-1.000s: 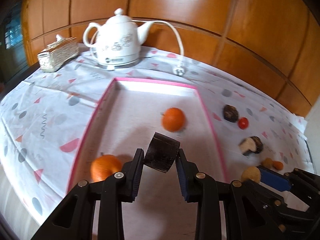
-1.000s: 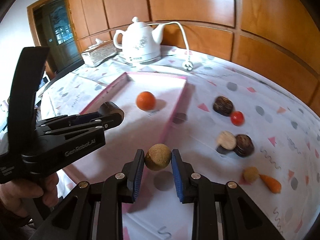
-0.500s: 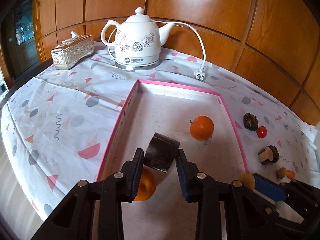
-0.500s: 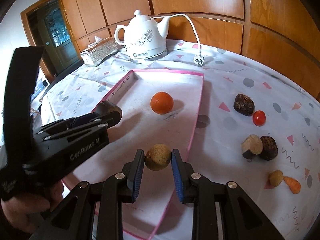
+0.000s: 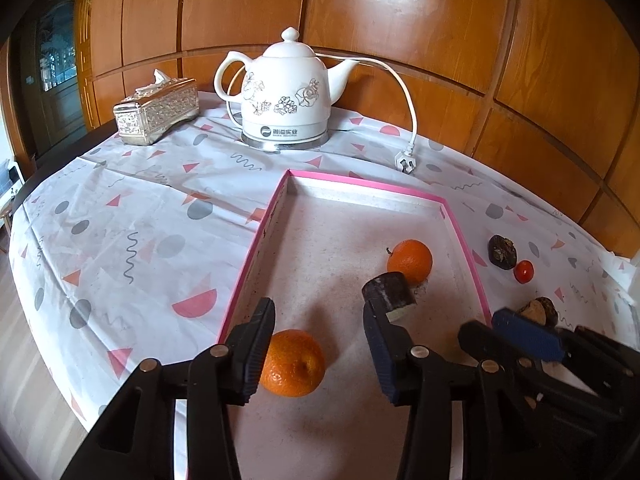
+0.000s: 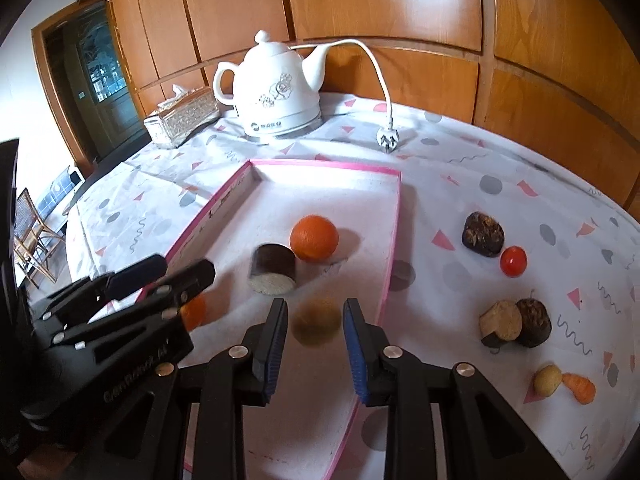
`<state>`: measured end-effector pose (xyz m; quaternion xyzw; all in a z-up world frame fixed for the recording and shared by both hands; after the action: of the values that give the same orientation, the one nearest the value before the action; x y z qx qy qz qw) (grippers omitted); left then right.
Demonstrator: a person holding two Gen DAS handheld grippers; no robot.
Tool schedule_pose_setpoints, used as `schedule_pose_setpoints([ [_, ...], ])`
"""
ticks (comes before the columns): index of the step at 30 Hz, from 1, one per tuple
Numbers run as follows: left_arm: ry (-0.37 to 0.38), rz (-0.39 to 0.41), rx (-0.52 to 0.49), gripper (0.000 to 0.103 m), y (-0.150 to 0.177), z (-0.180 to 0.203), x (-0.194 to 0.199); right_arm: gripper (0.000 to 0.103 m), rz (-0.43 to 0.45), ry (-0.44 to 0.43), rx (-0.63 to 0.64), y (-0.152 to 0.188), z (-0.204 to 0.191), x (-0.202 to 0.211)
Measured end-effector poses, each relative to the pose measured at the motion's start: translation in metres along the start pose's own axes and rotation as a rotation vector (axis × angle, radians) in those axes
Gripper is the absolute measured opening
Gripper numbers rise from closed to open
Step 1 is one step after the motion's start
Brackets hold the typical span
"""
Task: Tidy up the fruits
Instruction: 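Carry the yam slice and potato into the tray and release both, then move the right tool to the carrot and grasp it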
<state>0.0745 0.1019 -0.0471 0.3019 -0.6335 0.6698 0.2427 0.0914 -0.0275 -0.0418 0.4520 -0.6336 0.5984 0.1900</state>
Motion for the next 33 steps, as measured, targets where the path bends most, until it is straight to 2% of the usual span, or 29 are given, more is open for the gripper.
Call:
schedule_pose_setpoints([
  [4,0.008,0.000,0.003,0.047,0.002,-0.001,0.003,0.037,0.014,0.014,-0.005,-0.001,0.000,0.002],
  [10,0.029,0.004,-0.001,0.049,0.006,0.005,0.009,0.039,0.029,0.039,-0.045,0.006,0.011,0.012],
  [13,0.037,0.012,-0.020,0.053,0.007,0.012,0.012,0.046,0.043,0.059,-0.085,0.012,0.025,0.021],
  [21,0.079,0.002,-0.070,0.054,0.011,0.033,0.014,0.046,0.070,0.130,-0.221,0.026,0.081,0.042],
  [33,0.172,0.000,-0.161,0.054,0.016,0.070,0.019,0.046,0.052,0.256,-0.391,0.066,0.167,0.062],
])
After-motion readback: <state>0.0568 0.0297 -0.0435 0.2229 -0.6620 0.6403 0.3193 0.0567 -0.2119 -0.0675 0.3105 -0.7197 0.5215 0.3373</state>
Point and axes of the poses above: each gripper's, at about its wrist camera, not at the fingertips, and x roughly against the way its jaws point, z to its right, y to its underside, the point moved 3 cm from there along -x, roughly the way its jaws point, and after that the axes turned 9 degrees about -x, right-handed, at the moved point
